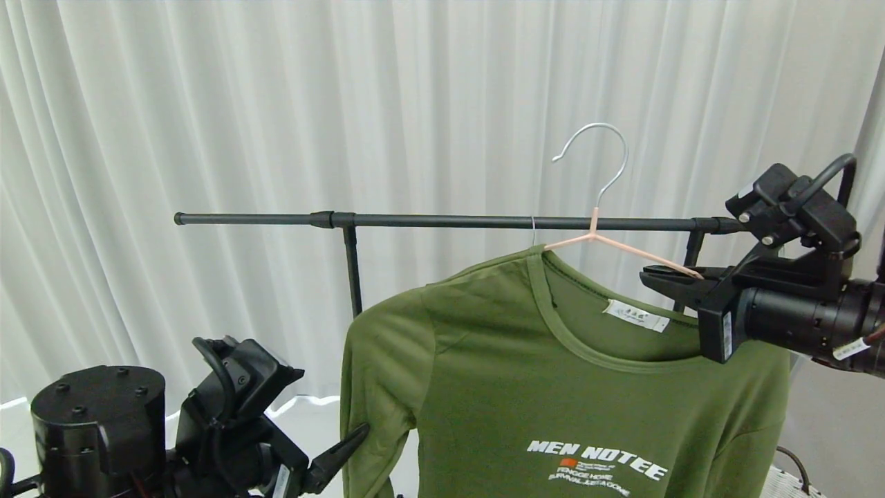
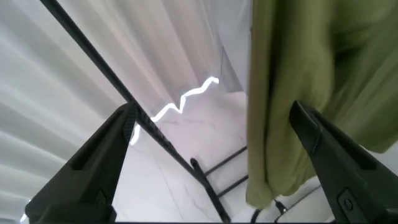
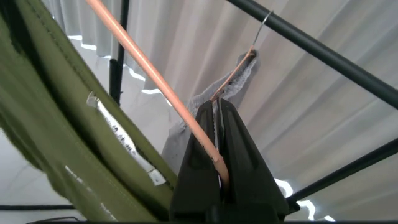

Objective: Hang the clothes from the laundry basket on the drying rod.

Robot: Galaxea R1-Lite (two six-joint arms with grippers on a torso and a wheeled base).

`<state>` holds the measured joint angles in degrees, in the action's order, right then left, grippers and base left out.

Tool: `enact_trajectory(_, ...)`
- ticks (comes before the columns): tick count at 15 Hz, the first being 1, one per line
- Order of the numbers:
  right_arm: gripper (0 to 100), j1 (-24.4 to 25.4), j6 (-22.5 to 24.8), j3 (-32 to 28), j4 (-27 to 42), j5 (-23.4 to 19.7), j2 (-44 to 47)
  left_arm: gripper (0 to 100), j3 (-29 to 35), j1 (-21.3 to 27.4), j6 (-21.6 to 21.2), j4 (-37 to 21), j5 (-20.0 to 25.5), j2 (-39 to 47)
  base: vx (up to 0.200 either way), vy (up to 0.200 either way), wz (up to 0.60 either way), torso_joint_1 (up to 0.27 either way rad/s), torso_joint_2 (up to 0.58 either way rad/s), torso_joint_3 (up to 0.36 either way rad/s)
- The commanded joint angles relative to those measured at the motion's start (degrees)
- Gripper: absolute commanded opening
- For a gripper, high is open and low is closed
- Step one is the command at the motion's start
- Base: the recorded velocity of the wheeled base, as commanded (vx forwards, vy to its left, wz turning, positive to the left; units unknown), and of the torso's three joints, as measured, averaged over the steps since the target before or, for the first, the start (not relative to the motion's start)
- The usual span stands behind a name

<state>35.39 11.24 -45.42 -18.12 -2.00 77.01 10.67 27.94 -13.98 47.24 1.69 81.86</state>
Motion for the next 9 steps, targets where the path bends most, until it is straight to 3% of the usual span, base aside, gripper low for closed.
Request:
enact_trajectory(1, 0, 0.3, 0.2, 0.0, 0.0, 0.0, -0.6, 0, -0.1, -0.2, 0.0, 0.0, 0.2, 0.9, 0.000, 0.000, 0.00, 0.000, 0.00, 0.000)
enact_trajectory(5, 0, -0.1, 0.1, 0.0, 0.0, 0.4, -1.9, 0, -1.4, -0.3, -0.5, 0.0, -0.4, 0.9, 0.000, 0.000, 0.00, 0.000, 0.00, 0.000)
enact_trajectory(9, 0, -2.3, 0.0, 0.0, 0.0, 0.5, -2.0, 0, -2.1, -7.1, -0.7, 0.1, -1.3, 0.6, 0.000, 0.000, 0.00, 0.000, 0.00, 0.000)
